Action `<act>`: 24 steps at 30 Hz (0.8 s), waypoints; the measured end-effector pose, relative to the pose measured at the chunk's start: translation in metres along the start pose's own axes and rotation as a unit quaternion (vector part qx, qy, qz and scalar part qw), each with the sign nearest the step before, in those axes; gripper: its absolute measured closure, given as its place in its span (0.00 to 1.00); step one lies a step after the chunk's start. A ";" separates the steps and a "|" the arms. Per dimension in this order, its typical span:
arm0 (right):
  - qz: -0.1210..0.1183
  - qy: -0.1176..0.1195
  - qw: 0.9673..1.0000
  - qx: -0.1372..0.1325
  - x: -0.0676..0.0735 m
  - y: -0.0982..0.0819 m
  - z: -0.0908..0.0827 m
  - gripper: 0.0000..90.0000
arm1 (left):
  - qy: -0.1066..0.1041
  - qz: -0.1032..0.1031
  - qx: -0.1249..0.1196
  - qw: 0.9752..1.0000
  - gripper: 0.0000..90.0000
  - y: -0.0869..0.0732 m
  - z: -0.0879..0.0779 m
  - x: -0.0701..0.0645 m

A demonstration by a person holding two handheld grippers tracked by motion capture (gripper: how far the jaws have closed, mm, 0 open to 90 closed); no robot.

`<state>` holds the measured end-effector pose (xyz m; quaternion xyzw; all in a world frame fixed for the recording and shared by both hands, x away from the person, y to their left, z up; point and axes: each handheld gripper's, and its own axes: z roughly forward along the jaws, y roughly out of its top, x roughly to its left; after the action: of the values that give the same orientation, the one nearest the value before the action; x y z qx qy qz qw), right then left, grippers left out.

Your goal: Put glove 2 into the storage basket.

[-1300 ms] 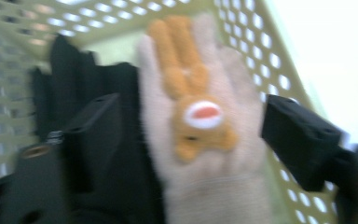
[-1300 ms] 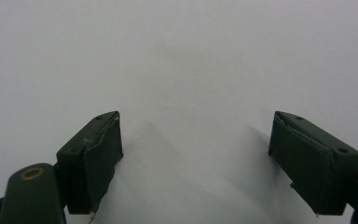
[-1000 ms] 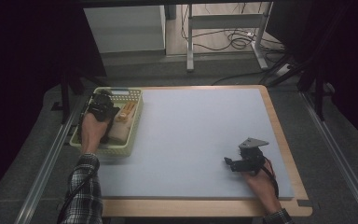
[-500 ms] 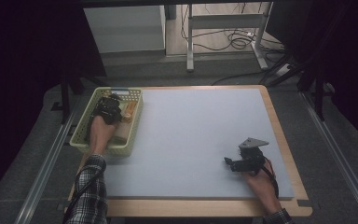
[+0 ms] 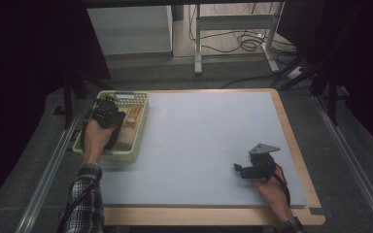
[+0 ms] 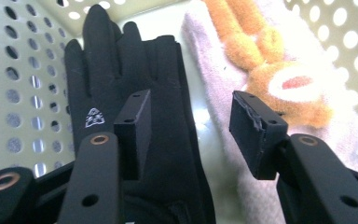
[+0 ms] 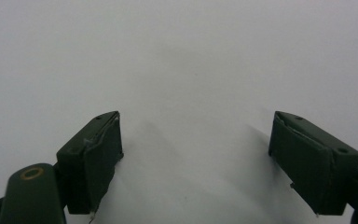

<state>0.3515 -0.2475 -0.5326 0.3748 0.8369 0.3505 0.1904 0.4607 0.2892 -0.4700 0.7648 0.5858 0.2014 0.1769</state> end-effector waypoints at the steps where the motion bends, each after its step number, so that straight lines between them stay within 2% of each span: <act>1: 0.000 0.000 1.000 0.000 0.000 0.000 0.000 0.19 | 0.000 -0.002 -0.002 1.000 0.55 -0.001 -0.002 0.001; 13: -0.001 0.000 1.000 0.000 0.000 0.000 0.000 0.19 | -0.027 -0.036 -0.034 0.998 0.41 -0.009 -0.020 0.014; 24: -0.001 -0.001 1.000 -0.001 0.000 0.000 0.000 0.19 | -0.041 -0.052 -0.055 0.996 0.25 -0.017 -0.029 0.018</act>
<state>0.3513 -0.2473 -0.5326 0.3742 0.8369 0.3506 0.1914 0.4356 0.3118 -0.4524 0.7299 0.6055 0.1923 0.2523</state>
